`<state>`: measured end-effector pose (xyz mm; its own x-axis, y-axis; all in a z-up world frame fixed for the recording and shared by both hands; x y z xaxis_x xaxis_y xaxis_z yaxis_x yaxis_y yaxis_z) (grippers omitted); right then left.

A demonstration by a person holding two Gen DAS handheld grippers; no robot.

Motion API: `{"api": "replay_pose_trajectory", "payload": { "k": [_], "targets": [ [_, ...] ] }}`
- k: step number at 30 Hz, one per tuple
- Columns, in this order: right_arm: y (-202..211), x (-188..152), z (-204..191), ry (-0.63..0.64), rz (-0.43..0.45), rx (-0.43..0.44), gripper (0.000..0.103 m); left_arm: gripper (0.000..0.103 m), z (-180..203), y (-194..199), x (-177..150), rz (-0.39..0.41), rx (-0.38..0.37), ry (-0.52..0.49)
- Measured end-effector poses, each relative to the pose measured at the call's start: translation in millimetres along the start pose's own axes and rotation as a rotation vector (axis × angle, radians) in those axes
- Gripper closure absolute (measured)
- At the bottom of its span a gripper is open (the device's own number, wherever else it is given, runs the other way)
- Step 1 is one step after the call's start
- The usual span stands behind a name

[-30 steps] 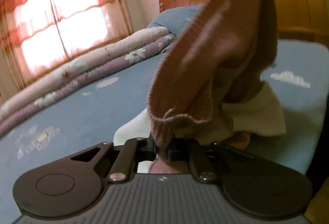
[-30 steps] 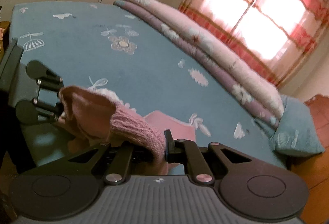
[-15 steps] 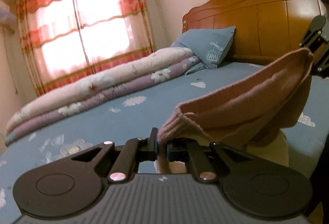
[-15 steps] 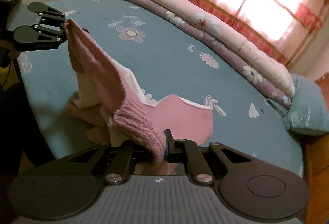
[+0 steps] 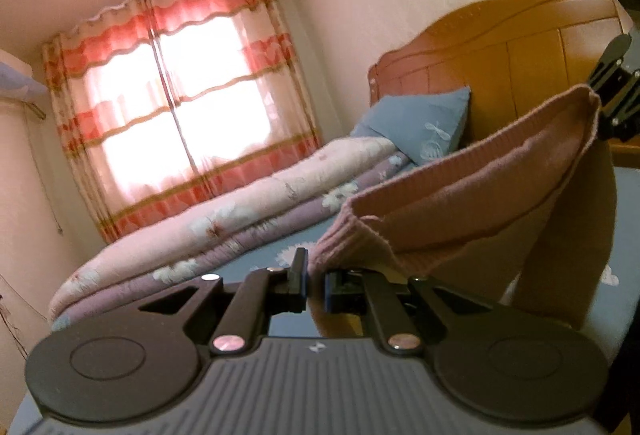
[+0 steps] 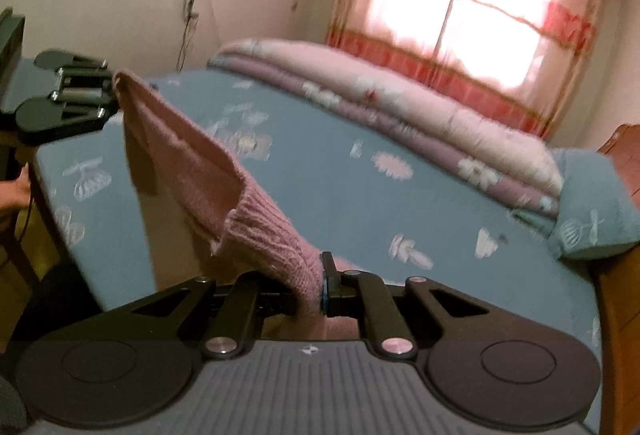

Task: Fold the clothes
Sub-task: 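Lift the sweater with both grippers and shake it out in the air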

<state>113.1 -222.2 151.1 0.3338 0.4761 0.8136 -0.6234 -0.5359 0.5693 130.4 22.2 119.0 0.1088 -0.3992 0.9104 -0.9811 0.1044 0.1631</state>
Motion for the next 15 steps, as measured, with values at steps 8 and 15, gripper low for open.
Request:
{"api": "replay_pose_trajectory", "payload": {
  "k": [8, 15],
  "targets": [
    [38.6, 58.2, 6.3, 0.031, 0.137, -0.036, 0.091, 0.097, -35.5, 10.0, 51.2, 0.101, 0.086, 0.028],
    [49.7, 87.3, 15.8, 0.024, 0.209, -0.048, 0.091, 0.096, -52.5, 20.2, 77.8, 0.157, 0.13, 0.031]
  ]
}}
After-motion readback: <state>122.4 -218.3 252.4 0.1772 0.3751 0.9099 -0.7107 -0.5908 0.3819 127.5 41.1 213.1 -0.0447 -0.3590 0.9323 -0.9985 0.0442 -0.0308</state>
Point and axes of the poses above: each gripper's, at about its wrist camera, not at the fingertips, and y roughly against the way its jaws point, z to its right, x to its top, the point moved 6 cm from there along -y, roughly the way its jaws point, and after that the axes turned 9 degrees about x, right-handed, at the moved point
